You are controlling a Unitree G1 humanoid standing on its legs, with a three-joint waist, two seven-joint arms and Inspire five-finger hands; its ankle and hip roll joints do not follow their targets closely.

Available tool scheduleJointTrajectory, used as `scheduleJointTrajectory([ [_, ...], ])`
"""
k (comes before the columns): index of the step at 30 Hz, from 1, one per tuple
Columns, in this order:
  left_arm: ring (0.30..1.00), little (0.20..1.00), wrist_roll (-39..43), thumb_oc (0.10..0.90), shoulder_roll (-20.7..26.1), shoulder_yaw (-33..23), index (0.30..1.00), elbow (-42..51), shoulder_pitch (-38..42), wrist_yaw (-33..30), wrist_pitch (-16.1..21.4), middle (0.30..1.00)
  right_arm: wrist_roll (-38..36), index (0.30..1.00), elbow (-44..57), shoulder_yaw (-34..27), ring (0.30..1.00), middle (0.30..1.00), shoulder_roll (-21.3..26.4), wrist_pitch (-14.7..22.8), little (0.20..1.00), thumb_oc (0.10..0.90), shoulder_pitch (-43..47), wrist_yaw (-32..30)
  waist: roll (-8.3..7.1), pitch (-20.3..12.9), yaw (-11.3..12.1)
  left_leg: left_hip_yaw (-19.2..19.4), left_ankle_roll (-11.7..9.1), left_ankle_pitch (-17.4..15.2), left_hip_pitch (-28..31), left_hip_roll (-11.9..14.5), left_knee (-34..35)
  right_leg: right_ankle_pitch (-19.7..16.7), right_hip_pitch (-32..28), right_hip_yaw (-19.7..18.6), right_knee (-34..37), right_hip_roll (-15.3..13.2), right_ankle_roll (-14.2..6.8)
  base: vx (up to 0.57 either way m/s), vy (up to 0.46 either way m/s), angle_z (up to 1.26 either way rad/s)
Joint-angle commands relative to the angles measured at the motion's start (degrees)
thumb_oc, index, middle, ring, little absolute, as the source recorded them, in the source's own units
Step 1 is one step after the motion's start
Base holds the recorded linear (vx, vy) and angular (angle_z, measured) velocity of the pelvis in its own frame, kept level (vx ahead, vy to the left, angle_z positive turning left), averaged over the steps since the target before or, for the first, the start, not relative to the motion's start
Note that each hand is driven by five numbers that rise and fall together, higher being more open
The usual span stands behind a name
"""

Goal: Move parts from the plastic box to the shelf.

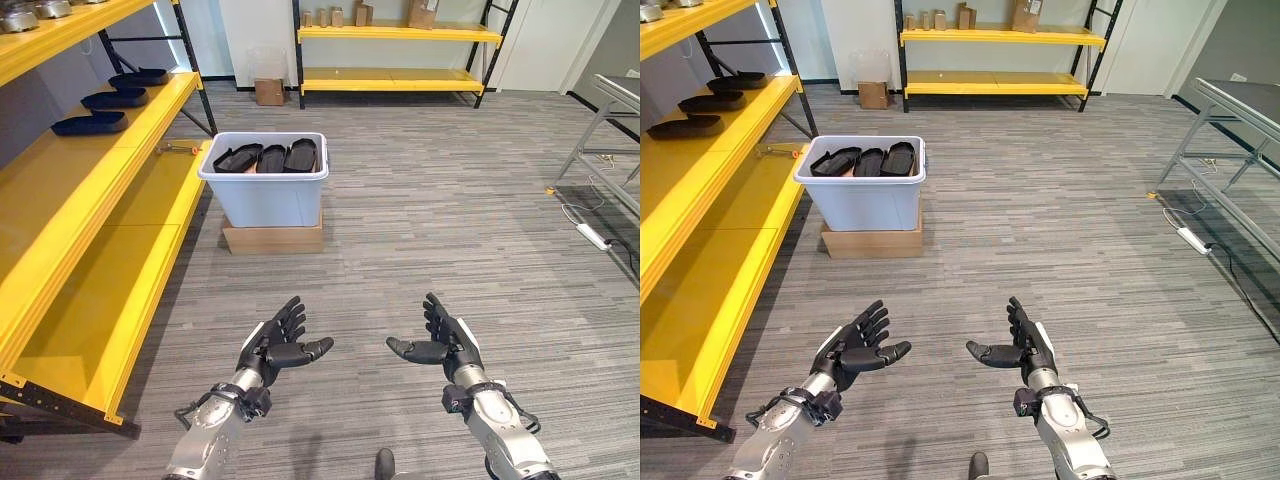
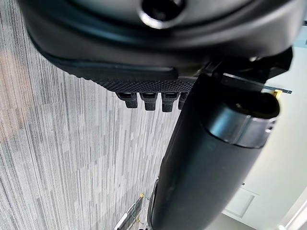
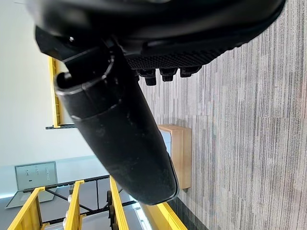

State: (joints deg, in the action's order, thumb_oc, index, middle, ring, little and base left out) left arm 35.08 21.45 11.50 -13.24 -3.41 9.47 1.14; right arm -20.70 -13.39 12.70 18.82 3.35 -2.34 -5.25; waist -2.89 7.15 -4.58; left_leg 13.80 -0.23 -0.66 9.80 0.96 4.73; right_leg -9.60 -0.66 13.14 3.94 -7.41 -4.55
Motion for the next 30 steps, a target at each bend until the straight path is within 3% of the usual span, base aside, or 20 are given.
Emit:
scheduleJointTrajectory([
  [1,1.000,1.000,-0.8,0.900,0.1,-0.9,1.000,5.1,4.8,2.0,3.8,1.000,0.0,1.000,6.2,-0.9,1.000,1.000,0.9,5.0,1.000,0.900,6.4,1.5,1.69,-1.5,0.5,2.2,1.0,-3.5,-0.8,1.2,0.3,7.4,0.3,0.9,-5.1,-1.5,-5.0,0.08,0.044,-0.01],
  [25,1.000,1.000,0.0,0.900,-0.6,-1.2,1.000,5.2,4.4,0.5,4.8,1.000,0.7,1.000,5.7,0.0,1.000,1.000,1.5,4.5,1.000,0.900,7.2,3.0,1.53,-2.2,1.2,4.0,0.9,-3.5,-0.9,0.6,0.3,7.9,-3.6,0.5,-1.3,-0.7,-4.4,0.00,0.020,-0.02],
  [28,1.000,1.000,-0.2,0.900,-0.6,-1.2,1.000,4.6,4.9,0.2,5.2,1.000,0.4,1.000,5.3,-0.1,1.000,1.000,1.8,5.1,1.000,0.900,7.7,3.4,1.58,-2.4,1.5,4.0,1.3,-3.4,-1.0,0.0,0.3,8.9,-3.6,0.4,-2.7,-0.2,-4.2,-0.03,0.110,-0.01],
  [30,1.000,1.000,-0.3,0.900,-0.2,-1.2,1.000,4.7,5.7,-0.6,5.5,1.000,-0.2,1.000,5.7,-0.1,1.000,1.000,1.9,5.0,1.000,0.900,8.6,3.6,1.75,-1.9,2.0,4.4,1.8,-3.2,-1.1,-0.2,0.3,10.3,-2.0,2.1,-7.5,0.1,-4.0,-0.06,0.130,-0.03],
])
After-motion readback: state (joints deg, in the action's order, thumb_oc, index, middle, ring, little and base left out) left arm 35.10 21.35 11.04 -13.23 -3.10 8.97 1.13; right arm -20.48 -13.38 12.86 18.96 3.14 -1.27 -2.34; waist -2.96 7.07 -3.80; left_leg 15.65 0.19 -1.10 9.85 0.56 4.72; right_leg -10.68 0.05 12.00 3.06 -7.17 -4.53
